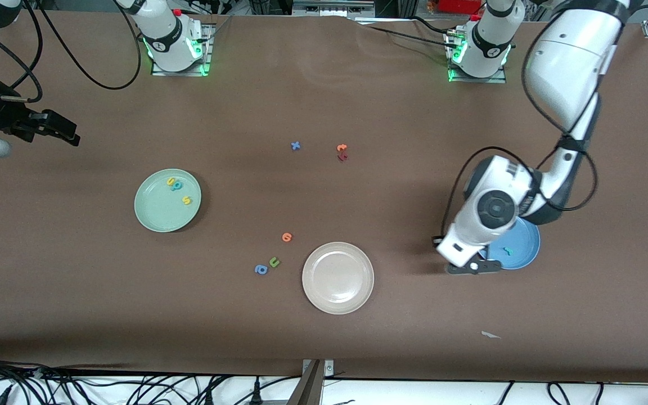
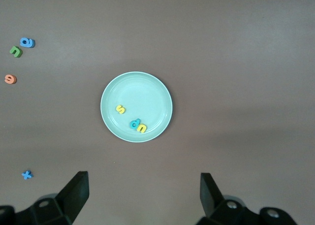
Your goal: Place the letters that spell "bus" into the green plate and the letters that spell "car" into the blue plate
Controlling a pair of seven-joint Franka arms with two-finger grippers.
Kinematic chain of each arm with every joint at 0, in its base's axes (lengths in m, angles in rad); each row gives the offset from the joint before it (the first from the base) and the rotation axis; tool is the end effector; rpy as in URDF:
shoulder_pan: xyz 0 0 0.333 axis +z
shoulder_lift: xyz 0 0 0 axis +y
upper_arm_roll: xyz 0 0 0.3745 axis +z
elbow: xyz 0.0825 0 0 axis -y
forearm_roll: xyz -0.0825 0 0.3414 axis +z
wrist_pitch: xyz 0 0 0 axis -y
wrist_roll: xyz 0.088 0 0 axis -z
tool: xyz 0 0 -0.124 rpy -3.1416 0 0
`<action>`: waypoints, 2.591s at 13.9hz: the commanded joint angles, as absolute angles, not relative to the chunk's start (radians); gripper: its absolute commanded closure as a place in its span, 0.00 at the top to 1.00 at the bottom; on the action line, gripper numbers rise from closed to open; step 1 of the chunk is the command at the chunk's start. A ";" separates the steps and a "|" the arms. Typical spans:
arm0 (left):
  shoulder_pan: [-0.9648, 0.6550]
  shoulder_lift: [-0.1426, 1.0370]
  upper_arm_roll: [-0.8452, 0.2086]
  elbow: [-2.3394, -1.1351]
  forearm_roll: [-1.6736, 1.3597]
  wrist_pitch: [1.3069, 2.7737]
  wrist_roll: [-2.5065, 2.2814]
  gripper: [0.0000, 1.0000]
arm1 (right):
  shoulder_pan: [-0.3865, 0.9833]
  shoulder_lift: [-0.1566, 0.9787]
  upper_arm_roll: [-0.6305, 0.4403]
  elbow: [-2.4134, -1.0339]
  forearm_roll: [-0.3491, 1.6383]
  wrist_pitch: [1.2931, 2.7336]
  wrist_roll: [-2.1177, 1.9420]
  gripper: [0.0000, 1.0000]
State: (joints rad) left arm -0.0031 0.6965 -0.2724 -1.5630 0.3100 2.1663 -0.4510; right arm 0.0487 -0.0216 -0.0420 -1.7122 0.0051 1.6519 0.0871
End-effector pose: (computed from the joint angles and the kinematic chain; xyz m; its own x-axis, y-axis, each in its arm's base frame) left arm 0.6842 -0.1388 0.2950 0.9984 0.0492 -0.0272 0.0465 -0.9947 -0.0922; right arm 0.5063 0.0037 0.6230 0.9960 -0.0807 -0.0391 -0.0808 -0.9967 -0.0026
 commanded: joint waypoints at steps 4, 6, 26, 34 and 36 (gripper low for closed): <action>0.149 0.672 -0.285 -1.585 0.339 2.097 -0.183 0.66 | 0.057 -0.014 -0.049 -1.690 0.002 1.646 0.077 1.00; 0.155 0.669 -0.284 -1.583 0.334 2.089 -0.166 1.00 | 0.057 -0.014 -0.051 -1.690 0.002 1.644 0.077 1.00; 0.009 0.216 -0.008 -1.504 -0.005 1.576 0.037 1.00 | 0.057 -0.014 -0.049 -1.690 -0.002 1.647 0.075 1.00; -0.029 0.155 0.009 -1.499 -0.005 1.568 0.087 1.00 | 0.057 -0.014 -0.049 -1.690 -0.002 1.647 0.077 1.00; -0.022 0.137 0.008 -1.499 -0.003 1.560 0.087 1.00 | 0.057 -0.014 -0.049 -1.690 -0.002 1.647 0.075 1.00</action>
State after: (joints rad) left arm -0.0134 0.1647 -0.0092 -1.5062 -0.0157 1.5855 0.0669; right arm 0.0495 -0.0213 -0.0426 -1.7111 0.0051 1.6525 0.0866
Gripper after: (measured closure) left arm 0.000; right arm 0.000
